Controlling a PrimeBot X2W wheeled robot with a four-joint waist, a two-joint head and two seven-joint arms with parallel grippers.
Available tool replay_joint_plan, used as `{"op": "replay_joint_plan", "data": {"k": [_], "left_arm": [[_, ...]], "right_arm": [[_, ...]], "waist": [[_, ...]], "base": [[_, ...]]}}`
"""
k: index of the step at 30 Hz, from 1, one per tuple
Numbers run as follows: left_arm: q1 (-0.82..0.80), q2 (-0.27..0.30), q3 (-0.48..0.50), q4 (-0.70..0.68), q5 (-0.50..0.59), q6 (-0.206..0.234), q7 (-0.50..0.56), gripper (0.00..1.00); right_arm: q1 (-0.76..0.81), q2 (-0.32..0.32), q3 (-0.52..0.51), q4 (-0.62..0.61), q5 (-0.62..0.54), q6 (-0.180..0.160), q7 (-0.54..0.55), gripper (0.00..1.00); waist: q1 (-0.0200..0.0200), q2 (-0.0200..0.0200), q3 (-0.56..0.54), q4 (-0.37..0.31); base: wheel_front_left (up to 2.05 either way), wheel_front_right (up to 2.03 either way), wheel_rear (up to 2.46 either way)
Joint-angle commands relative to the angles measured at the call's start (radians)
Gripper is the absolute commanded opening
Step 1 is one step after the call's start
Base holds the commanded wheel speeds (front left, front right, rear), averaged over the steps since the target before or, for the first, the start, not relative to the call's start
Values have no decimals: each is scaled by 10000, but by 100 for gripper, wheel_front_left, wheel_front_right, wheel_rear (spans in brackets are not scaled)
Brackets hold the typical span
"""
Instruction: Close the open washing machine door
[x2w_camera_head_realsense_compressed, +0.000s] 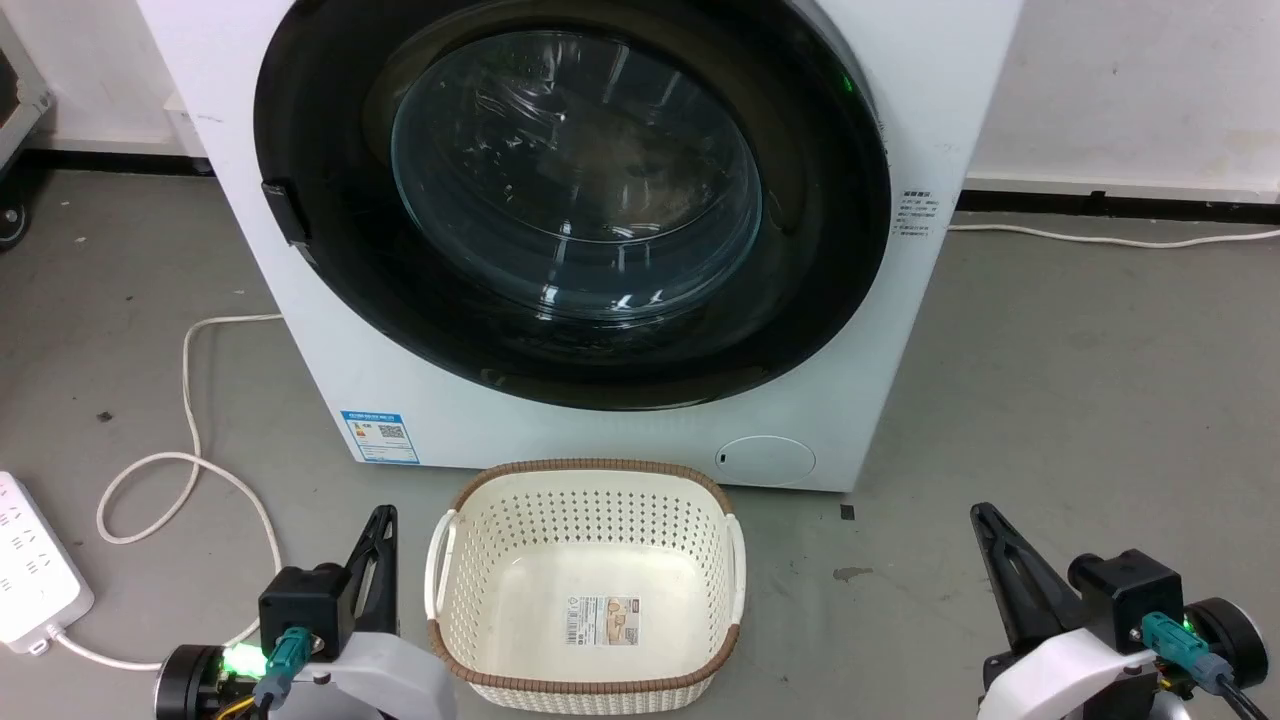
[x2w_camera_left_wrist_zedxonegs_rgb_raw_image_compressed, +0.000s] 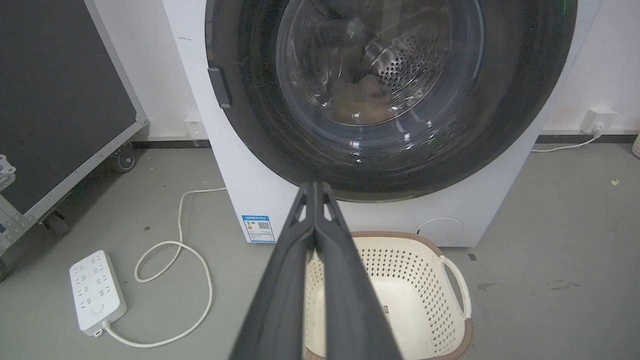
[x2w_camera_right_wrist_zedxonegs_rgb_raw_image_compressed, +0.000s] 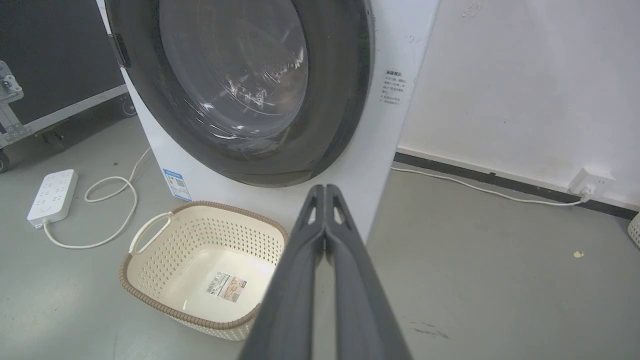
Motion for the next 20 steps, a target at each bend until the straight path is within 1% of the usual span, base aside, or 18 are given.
{"op": "replay_joint_plan", "data": {"k": [1,20], "left_arm": [[-139,-1,7,-41,26,26,3,0],[-139,-1,7,-41,26,26,3,0]], "right_arm": [[-142,47,-3,-51,58,-7,3,0],[-142,47,-3,-51,58,-7,3,0]], "waist": [[0,0,0,0],[0,0,0,0]], "base": [[0,0,0],[0,0,0]]}}
